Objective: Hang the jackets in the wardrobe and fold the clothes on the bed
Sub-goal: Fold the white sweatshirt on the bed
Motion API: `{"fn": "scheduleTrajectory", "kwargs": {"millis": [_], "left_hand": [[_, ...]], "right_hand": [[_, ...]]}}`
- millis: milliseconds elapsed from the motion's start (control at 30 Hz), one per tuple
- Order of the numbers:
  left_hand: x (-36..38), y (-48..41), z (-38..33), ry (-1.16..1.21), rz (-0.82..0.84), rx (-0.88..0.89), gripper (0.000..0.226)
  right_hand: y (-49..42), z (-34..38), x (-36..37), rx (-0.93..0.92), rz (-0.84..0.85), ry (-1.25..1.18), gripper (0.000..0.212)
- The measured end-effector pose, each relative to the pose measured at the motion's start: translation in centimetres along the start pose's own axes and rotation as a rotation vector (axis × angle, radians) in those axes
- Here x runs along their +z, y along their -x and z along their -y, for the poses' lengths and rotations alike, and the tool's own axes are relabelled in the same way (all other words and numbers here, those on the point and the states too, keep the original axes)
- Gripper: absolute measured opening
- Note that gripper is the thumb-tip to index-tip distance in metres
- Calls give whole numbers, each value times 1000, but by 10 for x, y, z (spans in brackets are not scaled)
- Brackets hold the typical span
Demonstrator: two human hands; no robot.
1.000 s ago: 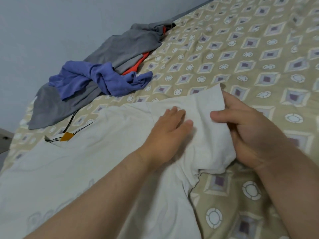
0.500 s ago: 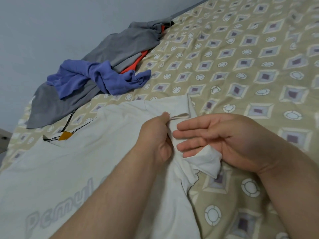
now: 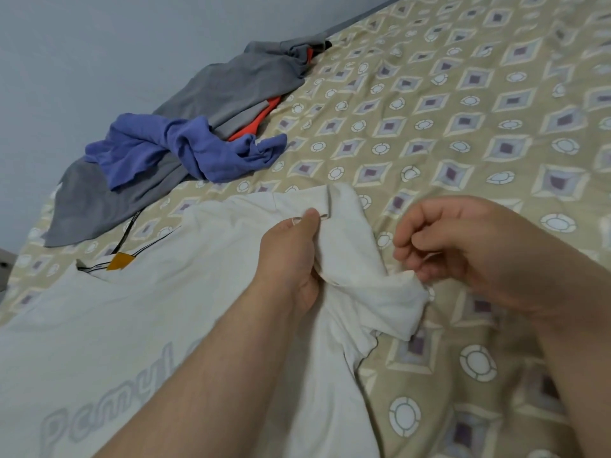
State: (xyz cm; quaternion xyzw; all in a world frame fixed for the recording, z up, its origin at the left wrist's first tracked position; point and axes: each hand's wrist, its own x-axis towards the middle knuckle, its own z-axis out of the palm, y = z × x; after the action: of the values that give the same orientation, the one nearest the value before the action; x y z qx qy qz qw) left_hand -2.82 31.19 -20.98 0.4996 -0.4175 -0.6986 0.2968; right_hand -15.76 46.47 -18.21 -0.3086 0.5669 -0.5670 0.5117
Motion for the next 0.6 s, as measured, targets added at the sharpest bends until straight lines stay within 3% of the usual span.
{"fn": "scheduleTrajectory", "kwargs": {"millis": [33,100,200,300,433,600], "left_hand": [[0,-2,0,23,-20,-16,20],[2,-4,-3,46,-54,-57,22],[-2,0,-9,57,38,-56,32],[-7,9,-5,-58,204,-5,25],[-5,5,-12,-88,76,93,9],[-5,-15,-40,33,0,56,15]], "right_hand": [[0,0,1,9,-34,108,36],[3,-1,7,49,85,315,10],[5,-2,21,56,276,559,31],[3,-3,31,-116,171,830,23],[8,5,30,-270,61,699,17],[16,19,37,-283,18,705,13]]}}
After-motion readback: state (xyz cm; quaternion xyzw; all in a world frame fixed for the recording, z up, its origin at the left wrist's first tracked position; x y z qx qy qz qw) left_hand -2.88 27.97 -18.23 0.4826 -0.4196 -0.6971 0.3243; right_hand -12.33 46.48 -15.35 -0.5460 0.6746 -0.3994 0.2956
